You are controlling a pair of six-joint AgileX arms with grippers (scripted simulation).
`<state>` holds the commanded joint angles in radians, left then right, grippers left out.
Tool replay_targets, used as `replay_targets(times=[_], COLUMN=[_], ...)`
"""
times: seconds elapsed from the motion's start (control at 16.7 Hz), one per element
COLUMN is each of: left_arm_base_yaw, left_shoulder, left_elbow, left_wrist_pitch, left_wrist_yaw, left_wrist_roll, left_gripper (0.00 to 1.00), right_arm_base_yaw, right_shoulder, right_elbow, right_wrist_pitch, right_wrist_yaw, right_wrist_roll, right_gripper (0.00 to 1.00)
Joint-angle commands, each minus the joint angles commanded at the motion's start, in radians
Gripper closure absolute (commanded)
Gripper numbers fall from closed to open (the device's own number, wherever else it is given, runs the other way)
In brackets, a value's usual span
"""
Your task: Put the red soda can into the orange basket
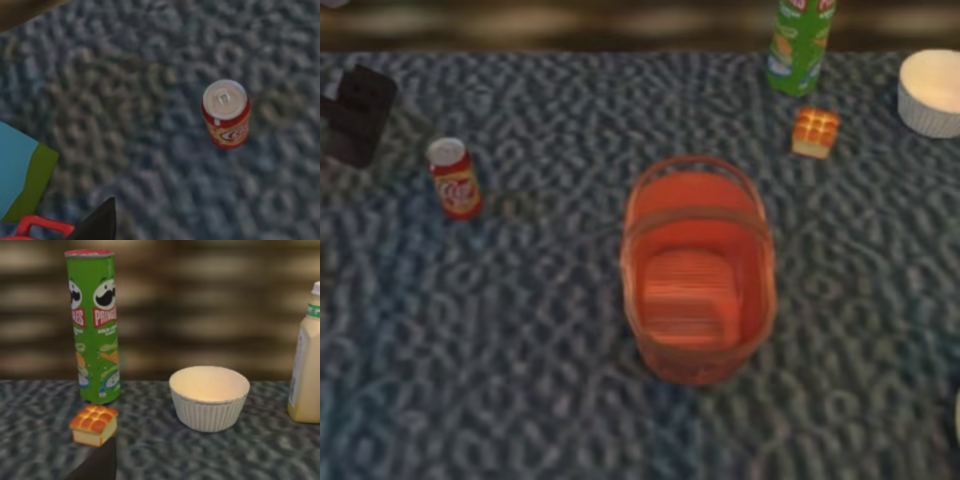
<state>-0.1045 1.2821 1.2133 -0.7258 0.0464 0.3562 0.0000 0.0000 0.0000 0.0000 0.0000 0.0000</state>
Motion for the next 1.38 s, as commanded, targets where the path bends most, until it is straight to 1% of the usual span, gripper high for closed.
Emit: replay_targets(times=[0.42, 0.72, 0.96, 1.38], left_arm_base_yaw=[-0.030, -0.039, -0.039, -0.035], left_shoulder=[0.702, 1.075, 1.236, 1.254], left_elbow=[0.659, 1.007, 1.154, 1.164], left_wrist_pitch=[-0.392, -0.595, -0.681, -0.685], left_wrist_yaw=[-0.012, -0.028, -0.038, -0.039], left_wrist_roll=[0.188, 0.284, 0.323, 0.327], left_gripper=[0.00, 0.00, 0.00, 0.00], right_arm_base_yaw=[0.000, 0.000, 0.000, 0.000], right_shoulder=[0.000, 0.000, 0.000, 0.000], right_elbow=[0.000, 0.000, 0.000, 0.000], right_wrist_pitch=[0.000, 0.000, 0.000, 0.000], right_wrist_yaw=[0.000, 0.000, 0.000, 0.000], right_wrist_roll=[0.000, 0.000, 0.000, 0.000], right_gripper=[0.00, 0.00, 0.00, 0.00])
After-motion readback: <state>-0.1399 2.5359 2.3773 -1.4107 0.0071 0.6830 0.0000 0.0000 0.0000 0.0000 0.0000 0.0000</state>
